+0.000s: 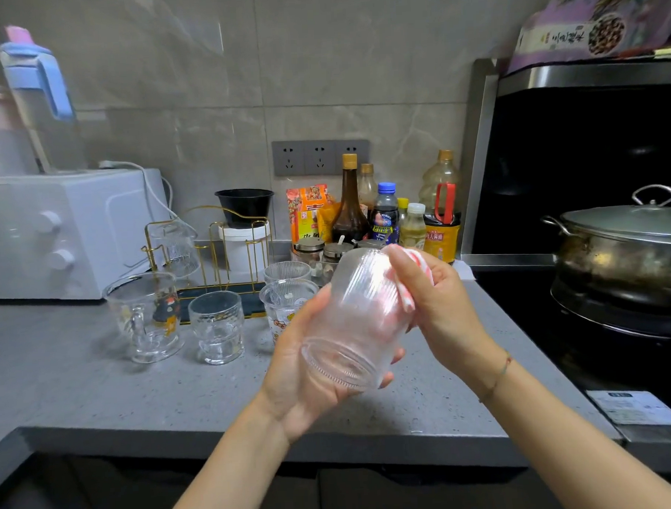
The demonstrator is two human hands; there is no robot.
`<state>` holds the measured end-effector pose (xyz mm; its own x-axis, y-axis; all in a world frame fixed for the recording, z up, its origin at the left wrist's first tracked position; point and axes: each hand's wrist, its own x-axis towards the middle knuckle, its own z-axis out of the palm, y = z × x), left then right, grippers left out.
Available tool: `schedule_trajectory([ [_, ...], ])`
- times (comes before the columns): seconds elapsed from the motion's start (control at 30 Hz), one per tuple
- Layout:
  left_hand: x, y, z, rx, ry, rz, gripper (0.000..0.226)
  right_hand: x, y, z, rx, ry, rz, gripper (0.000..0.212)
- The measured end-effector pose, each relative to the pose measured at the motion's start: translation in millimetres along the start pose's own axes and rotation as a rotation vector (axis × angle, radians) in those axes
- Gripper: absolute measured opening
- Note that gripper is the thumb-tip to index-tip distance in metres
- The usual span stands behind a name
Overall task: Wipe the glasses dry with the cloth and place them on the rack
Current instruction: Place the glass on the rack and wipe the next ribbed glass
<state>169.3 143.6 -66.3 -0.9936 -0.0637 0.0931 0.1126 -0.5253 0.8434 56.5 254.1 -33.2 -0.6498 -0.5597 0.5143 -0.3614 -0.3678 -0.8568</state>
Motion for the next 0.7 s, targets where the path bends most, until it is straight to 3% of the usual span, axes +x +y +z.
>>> schedule_trajectory([
  [0.17,2,-8,-12,-0.152,0.029,-0.023,0.078,3,16,-9,0.160,0.119,0.174,0.040],
  [0.3,5,-8,-18,-0.162,0.204,-0.026,0.071,13,47,-33,0.174,0.309,0.391,0.048],
  [0.4,8,-9,-24,-0.247,0.312,-0.009,0.066,11,72,-44,0.097,0.236,0.589,0.035],
  [0.5,12,-12,-29,-0.374,0.334,-0.032,0.064,2,90,-47,0.020,0.055,0.708,0.027],
  [0.6,14,-15,-30,-0.414,0.344,-0.052,0.065,-4,101,-49,-0.073,-0.068,0.715,0.013],
  [0.7,15,-17,-28,-0.406,0.357,-0.049,0.061,-3,103,-53,-0.285,-0.023,0.656,0.012],
])
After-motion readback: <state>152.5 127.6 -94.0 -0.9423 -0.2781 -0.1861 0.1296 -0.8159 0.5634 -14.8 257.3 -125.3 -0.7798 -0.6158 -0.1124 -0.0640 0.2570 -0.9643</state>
